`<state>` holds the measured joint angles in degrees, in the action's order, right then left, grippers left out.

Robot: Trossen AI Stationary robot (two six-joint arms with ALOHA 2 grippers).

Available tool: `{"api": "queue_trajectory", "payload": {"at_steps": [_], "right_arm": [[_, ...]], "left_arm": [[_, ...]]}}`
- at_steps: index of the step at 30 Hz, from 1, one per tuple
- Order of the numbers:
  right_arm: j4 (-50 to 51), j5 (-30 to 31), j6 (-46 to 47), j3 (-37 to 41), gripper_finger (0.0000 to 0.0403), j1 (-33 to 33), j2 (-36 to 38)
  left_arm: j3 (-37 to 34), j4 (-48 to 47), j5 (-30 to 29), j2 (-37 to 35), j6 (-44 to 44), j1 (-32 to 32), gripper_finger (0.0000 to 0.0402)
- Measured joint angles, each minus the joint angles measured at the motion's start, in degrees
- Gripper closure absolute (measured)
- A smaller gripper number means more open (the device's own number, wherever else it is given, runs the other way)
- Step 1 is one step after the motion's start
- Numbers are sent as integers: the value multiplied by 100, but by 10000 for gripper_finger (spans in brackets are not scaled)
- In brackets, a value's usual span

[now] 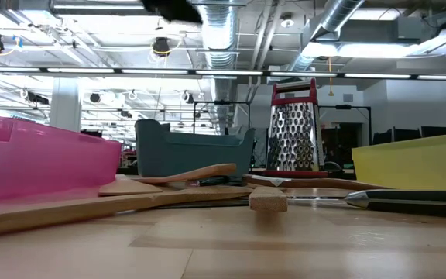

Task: Pick & Place Kitchen Items
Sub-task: Put the brown spatula into the yellow bin

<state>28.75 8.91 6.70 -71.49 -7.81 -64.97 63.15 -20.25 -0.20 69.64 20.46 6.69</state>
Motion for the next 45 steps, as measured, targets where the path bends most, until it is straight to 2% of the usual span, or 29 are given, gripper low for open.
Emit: {"api": "queue_trajectory", "payload": {"at_steps": [4,8,15,23,38,45], "right_arm": [[0,-2,16,0,137,-12,0],[0,0,87,-1,137,-99,0],[15,-4,90,-1,137,-438,0],[67,-4,90,0,137,-658,0],[107,2,90,1,137,-680,0],[107,3,90,-1,137,-680,0]], "left_arm": [[-275,20,63,-79,161,-654,216],[-725,169,35,225,161,-872,206],[-1267,713,278,961,226,-854,175],[-1350,1048,612,2077,730,-831,155],[-1340,1148,767,2994,779,-783,160],[-1340,1181,763,3139,773,-669,186]]}}
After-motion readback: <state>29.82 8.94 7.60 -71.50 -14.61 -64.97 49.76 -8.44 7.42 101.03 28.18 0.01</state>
